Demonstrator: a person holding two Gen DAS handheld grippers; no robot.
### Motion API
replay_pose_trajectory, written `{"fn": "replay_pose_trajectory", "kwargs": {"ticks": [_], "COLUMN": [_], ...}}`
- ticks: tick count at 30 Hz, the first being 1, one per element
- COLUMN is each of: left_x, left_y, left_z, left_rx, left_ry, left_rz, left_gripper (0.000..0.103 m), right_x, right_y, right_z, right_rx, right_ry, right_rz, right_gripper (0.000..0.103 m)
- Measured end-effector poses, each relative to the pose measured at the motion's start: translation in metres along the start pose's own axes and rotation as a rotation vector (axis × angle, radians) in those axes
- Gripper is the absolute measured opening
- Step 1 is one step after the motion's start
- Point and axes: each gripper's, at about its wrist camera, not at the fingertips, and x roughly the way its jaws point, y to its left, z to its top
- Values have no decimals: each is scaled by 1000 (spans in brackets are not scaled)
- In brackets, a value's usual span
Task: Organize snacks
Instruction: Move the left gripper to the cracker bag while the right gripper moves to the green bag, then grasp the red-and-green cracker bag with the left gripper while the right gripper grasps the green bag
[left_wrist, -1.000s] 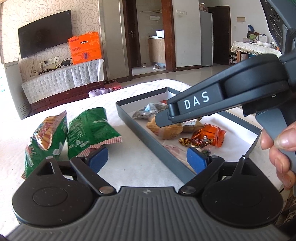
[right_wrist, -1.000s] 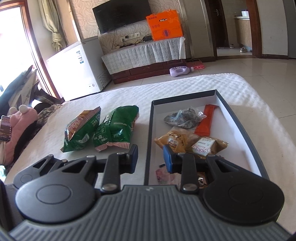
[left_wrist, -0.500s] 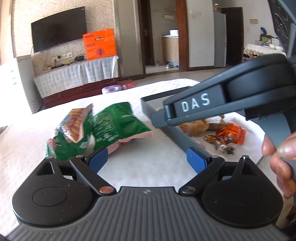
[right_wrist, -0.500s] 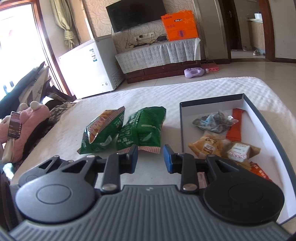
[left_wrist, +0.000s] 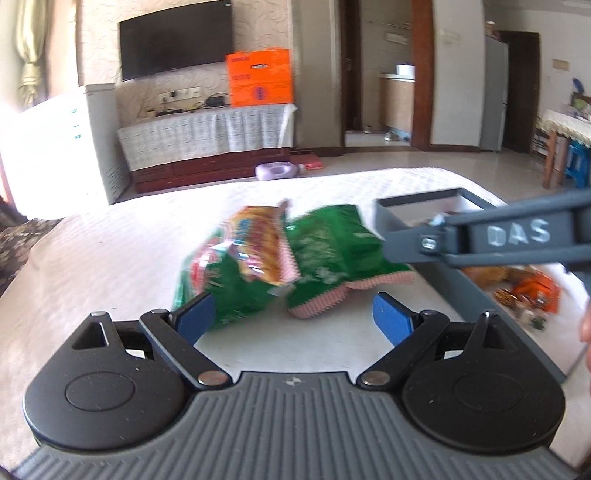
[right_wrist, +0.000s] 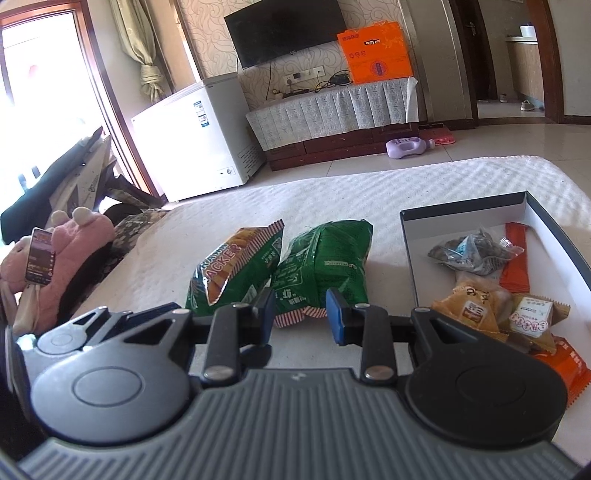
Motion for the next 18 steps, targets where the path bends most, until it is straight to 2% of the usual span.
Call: {"fn": "replay_pose_trajectory", "kwargs": {"ticks": [2,6,12,15,18], "left_x": [3,8,19,23,29], "left_y": [11,25,41,44,47], "left_z": [2,6,7,7,7], "left_rx": [-19,-44,-26,-16,13], "left_ry": [-2,-2,-3,-1,-16], "left_rz": [17,32,35,19,25], "left_gripper": [95,95,95,95,95], "right_x": [2,7,17,23,28], "right_y": [2,4,4,3,1], "right_z": [0,4,7,8,9], "right_rx": [-4,3,9,17,19], "right_ry": [-18,-38,-35,-37,-34], "right_rz": [-5,-9,-22,-39,-60], "right_gripper": [47,47,47,60,62]}}
